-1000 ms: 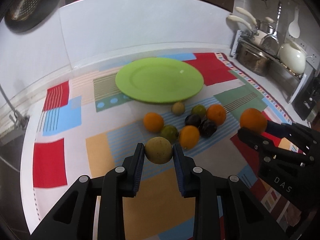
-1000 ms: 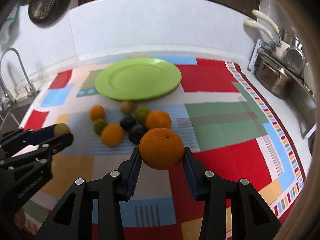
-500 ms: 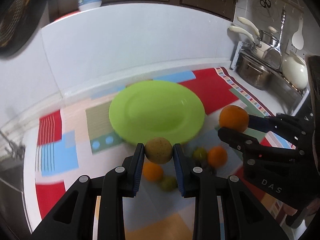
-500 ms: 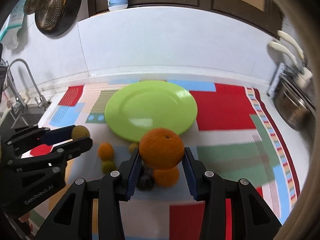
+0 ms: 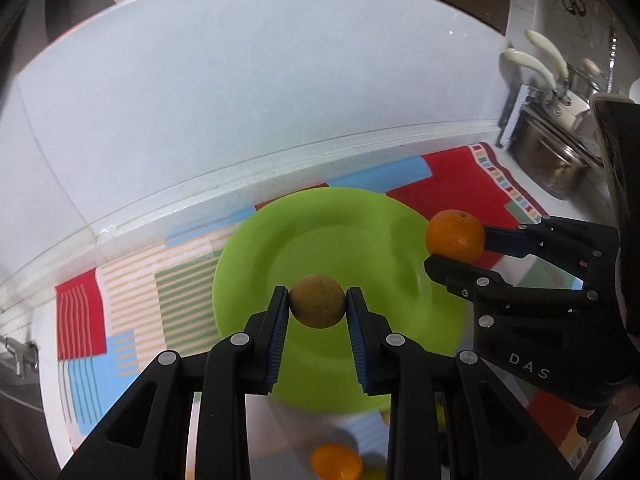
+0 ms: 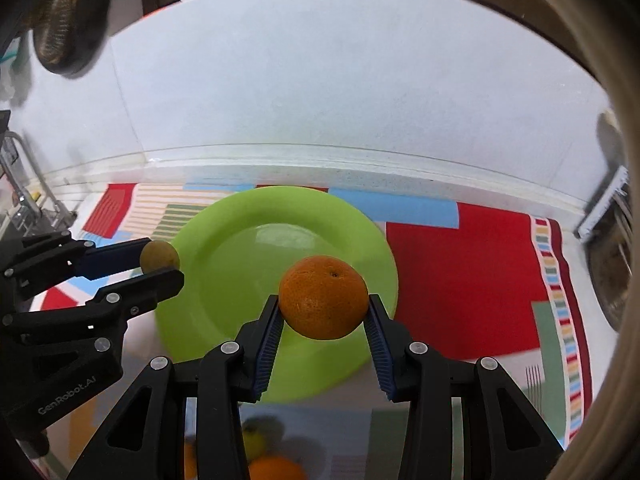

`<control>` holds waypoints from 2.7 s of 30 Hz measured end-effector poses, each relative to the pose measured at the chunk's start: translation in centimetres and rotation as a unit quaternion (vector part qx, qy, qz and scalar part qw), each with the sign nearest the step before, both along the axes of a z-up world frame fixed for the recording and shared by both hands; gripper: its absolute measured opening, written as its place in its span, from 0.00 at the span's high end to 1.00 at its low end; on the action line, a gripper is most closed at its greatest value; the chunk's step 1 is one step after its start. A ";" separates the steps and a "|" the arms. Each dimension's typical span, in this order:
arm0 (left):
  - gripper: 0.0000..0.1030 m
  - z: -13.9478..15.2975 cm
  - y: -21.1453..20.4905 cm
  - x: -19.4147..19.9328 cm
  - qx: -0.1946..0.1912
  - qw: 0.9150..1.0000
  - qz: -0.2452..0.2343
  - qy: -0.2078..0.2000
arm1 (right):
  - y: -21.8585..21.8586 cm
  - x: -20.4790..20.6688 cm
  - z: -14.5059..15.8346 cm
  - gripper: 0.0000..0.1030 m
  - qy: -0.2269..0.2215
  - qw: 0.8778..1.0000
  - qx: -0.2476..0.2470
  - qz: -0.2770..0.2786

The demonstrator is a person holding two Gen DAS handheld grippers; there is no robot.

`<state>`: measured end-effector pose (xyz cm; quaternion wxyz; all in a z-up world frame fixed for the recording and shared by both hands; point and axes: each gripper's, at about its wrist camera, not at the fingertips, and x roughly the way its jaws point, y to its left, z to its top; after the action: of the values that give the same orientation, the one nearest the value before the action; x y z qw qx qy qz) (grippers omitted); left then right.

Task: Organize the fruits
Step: 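Carry both fruits over the green plate and open both tools to release, then withdraw both tools from the plate back toward the fruit cluster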

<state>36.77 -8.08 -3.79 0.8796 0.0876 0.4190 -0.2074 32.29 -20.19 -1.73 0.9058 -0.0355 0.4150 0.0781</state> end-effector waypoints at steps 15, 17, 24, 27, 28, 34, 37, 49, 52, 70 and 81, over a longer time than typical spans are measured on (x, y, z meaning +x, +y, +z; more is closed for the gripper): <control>0.69 -3.4 -1.1 4.6 0.005 1.000 0.000 0.030 | -0.4 5.8 -4.7 0.59 0.044 0.999 0.014 0.016; 0.63 -3.0 -0.8 4.5 0.008 1.000 0.003 0.022 | -0.4 6.0 -5.0 0.58 0.044 0.999 0.019 0.014; 0.51 -0.5 1.0 2.2 0.000 1.000 0.025 -0.011 | -1.5 4.5 -3.8 0.43 0.021 0.999 0.027 -0.011; 0.44 1.0 1.6 0.3 -0.001 0.999 0.029 -0.031 | -1.7 2.9 -2.6 0.43 0.006 0.999 0.033 -0.017; 0.43 1.4 1.7 -0.3 -0.003 0.999 0.029 -0.038 | -1.7 2.3 -2.2 0.43 0.000 0.999 0.033 -0.018; 0.37 3.9 2.8 -4.0 -0.019 0.997 0.035 -0.062 | -1.7 -2.1 0.0 0.43 -0.030 0.998 0.048 -0.026; 0.36 5.2 3.4 -5.9 -0.025 0.996 0.043 -0.075 | -1.7 -4.6 0.9 0.43 -0.043 0.998 0.049 -0.026; 0.30 8.2 5.0 -12.5 -0.038 0.991 0.048 -0.118 | -0.3 -11.3 4.1 0.34 -0.092 0.994 0.049 -0.036; 0.27 8.5 5.6 -13.9 -0.038 0.990 0.049 -0.125 | 0.3 -13.1 5.0 0.32 -0.104 0.993 0.048 -0.040; 0.22 9.1 7.8 -20.3 -0.027 0.982 0.055 -0.177 | 1.2 -19.3 5.4 0.32 -0.144 0.986 0.043 -0.072; 0.22 6.2 8.2 -20.7 -0.027 0.986 0.050 -0.155 | 1.2 -20.0 2.5 0.32 -0.119 0.989 0.027 -0.081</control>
<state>16.11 0.09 2.40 0.9452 0.0739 0.2755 -0.1587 12.33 -19.03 0.78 0.9528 0.0139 0.3031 0.0115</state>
